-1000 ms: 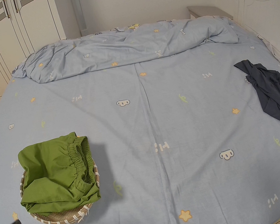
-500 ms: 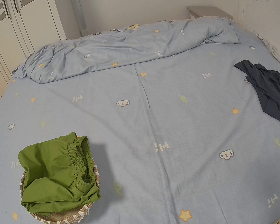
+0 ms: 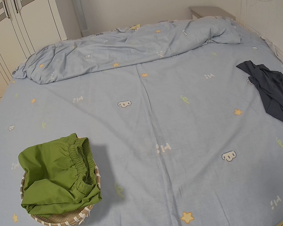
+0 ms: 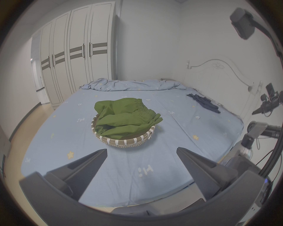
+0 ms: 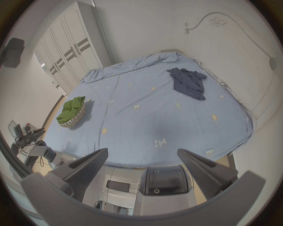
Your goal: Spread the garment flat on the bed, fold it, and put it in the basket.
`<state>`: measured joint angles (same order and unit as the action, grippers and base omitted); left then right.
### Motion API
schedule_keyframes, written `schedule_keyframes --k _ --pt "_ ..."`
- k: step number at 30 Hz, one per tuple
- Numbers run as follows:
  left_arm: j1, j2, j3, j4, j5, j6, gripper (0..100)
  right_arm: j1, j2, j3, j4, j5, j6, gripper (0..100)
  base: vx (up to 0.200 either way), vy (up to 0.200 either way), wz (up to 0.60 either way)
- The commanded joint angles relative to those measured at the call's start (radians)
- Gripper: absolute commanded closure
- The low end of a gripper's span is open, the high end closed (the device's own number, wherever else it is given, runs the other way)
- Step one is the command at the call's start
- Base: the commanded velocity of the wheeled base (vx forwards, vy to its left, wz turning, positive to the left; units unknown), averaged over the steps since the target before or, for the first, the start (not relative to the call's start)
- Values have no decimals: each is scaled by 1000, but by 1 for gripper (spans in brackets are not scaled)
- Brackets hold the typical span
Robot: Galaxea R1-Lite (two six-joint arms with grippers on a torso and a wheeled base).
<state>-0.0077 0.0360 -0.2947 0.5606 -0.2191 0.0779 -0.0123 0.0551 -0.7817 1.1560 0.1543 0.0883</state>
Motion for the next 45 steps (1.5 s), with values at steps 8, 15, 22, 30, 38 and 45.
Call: schedule_keyframes --k 8,15,22,30,38,45 --pt "9 -36 213 -426 116 -18 0 14 -55 360 -524 -30 71 0 0 0 0" --pt "9 -36 295 -594 221 -87 0 14 -55 641 -1001 -64 60 0 0 0 0" --pt "9 -36 295 -587 227 -84 0 14 -55 782 -1239 -55 -87 0 0 0 0" --pt "9 -36 295 -587 224 -82 0 11 -55 782 -1210 -105 -171 0 0 0 0" --pt "9 -36 295 -587 224 -82 0 12 -55 782 -1216 -214 -182 0 0 0 0" --pt "9 -36 295 -587 224 -82 0 11 -55 762 -1142 -68 -219 0 0 0 0"
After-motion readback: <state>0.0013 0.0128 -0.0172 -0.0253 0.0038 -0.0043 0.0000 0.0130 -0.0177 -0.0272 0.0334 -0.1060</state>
